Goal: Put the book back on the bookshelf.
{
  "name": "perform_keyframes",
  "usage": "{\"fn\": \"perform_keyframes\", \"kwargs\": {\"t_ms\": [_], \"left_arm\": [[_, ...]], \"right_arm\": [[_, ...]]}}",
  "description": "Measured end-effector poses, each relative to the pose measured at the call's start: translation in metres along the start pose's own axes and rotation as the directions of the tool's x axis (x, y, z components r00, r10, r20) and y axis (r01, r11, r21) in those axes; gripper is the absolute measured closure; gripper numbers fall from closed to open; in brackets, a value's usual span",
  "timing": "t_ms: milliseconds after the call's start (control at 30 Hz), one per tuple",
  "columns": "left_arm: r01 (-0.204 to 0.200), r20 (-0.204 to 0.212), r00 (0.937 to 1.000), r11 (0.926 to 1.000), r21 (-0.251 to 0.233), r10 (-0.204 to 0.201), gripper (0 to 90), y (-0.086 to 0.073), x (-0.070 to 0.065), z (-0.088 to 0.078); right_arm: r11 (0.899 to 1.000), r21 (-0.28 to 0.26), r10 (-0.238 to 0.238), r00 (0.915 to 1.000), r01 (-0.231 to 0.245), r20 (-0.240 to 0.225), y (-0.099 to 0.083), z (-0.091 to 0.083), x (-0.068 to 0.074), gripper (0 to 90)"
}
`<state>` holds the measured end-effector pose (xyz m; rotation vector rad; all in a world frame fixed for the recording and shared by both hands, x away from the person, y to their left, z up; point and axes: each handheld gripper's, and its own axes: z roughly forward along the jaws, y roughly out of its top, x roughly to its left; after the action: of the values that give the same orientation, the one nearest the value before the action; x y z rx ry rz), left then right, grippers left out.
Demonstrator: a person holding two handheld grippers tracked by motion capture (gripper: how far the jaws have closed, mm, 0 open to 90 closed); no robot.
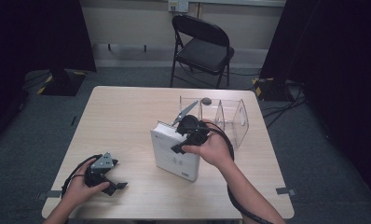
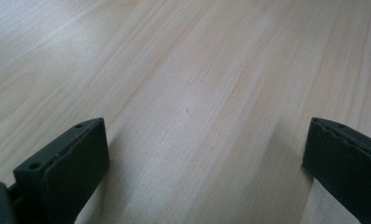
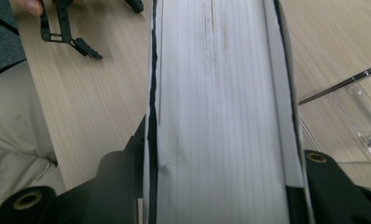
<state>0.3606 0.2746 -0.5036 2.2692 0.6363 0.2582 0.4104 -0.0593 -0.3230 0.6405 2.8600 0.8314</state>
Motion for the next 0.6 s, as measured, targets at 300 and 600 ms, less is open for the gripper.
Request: {"fn": "perform_keyframes", "kwargs": {"t_ms": [300,600], "left_arm": [[0.001,0.005,1.0000,1.0000,-0.006,-0.001,0.0,0.000,0.000,0.000],[0.001,0.004,1.0000,1.0000,-0.005,-0.001,0.0,0.000,0.000,0.000]], "right_arm": [[0.998,0.058,-0.011,0.9999,0.011,0.002,0.001,0.000,0.002,49.1],[0.991,0.136,0.004,1.0000,-0.003,-0.008,0.011,0.006,-0.003,46.3]]}}
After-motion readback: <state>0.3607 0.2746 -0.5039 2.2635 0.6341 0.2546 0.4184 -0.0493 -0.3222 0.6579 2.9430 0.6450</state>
